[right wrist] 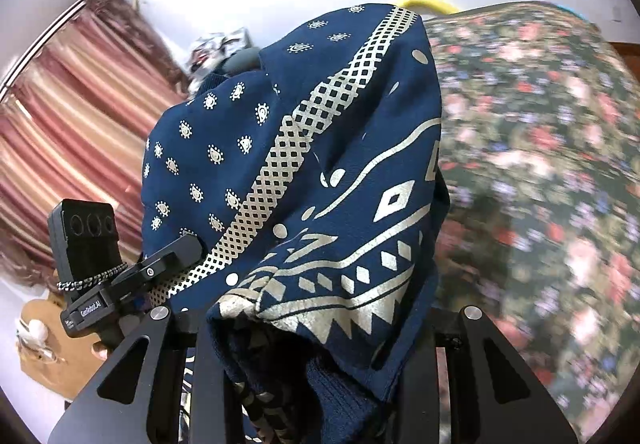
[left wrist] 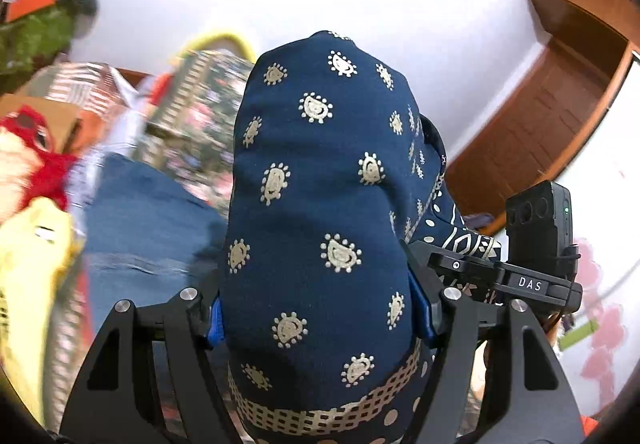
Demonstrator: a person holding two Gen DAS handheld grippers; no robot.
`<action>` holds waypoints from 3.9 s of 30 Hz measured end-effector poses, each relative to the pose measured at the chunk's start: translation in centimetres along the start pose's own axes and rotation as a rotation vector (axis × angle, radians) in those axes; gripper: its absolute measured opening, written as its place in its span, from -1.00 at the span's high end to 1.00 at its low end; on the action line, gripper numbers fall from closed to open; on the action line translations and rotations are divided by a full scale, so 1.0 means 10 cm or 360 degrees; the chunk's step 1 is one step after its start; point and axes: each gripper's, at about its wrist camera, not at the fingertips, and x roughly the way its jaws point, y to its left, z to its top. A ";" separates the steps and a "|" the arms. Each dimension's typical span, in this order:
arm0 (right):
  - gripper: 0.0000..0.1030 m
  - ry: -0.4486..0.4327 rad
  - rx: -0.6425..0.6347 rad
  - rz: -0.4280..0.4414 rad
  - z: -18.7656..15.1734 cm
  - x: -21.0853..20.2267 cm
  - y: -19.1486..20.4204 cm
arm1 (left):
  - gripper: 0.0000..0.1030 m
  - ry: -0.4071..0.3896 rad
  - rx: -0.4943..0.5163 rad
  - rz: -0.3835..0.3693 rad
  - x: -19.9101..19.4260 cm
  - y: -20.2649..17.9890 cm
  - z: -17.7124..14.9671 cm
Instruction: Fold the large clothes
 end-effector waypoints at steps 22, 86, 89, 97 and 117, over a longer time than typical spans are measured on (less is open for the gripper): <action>0.20 0.0318 0.0104 -0.0152 -0.19 1.33 -0.14 | -0.47 0.0168 -0.0357 0.0247 0.32 1.56 -0.27; -0.99 -0.1069 -0.0795 -0.0697 -2.14 -1.78 2.42 | -0.99 -0.1019 0.0490 0.0661 -2.94 -1.82 -2.20; -0.99 -0.1059 -0.0792 -0.0701 -2.15 -1.78 2.40 | -0.99 -0.1009 0.0478 0.0654 -2.93 -1.79 -2.19; -0.99 -0.1023 -0.0787 -0.0711 -2.13 -1.76 2.40 | -1.00 -0.0985 0.0458 0.0665 -2.88 -1.73 -2.18; -0.99 -0.0987 -0.0753 -0.0701 -2.08 -1.78 2.34 | -1.00 -0.0922 0.0449 0.0662 -2.75 -1.70 -2.14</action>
